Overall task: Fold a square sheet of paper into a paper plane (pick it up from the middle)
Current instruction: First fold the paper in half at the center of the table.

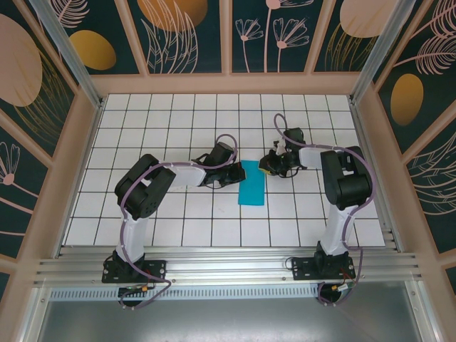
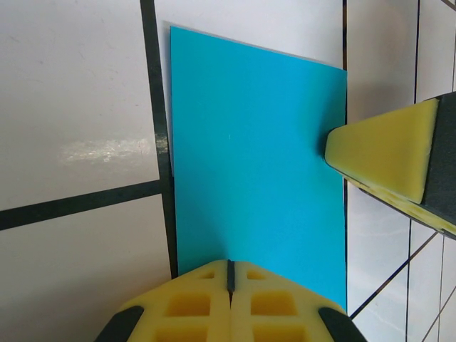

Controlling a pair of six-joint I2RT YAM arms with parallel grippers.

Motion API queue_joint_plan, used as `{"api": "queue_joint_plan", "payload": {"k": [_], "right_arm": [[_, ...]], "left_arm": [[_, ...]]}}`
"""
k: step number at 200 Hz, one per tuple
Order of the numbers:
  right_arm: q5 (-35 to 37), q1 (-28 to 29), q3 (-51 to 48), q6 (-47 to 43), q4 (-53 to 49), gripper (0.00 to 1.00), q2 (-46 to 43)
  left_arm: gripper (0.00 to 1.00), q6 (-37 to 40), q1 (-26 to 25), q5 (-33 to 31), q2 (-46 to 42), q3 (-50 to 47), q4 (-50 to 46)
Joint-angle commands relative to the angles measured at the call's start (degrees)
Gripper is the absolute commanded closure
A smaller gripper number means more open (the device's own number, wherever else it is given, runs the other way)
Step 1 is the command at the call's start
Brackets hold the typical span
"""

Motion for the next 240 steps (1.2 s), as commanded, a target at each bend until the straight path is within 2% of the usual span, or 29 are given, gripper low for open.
{"api": "queue_joint_plan", "payload": {"k": [1,46,122,189,240], "right_arm": [[2.2,0.3,-0.4,-0.1,-0.8,0.84,-1.7],[-1.2,2.0,-3.7,-0.1,0.0,0.83,-6.8],[1.5,2.6,-10.5,0.5,2.5,0.83,-5.7],[-4.2,3.1,-16.2,0.8,3.9,0.82,-15.3],[-3.2,3.7,-22.1,1.1,5.7,0.82,-14.6]], "left_arm": [[1.00,1.0,-0.2,-1.3,2.6,-1.8,-7.5],[1.00,0.8,-0.3,-1.3,2.5,-1.8,-7.2],[1.00,1.2,-0.3,-1.2,1.9,-2.6,-7.1],[1.00,1.1,-0.3,-1.5,1.4,-2.7,-7.4],[1.00,1.0,-0.2,-1.5,1.5,-2.7,-7.4]]}}
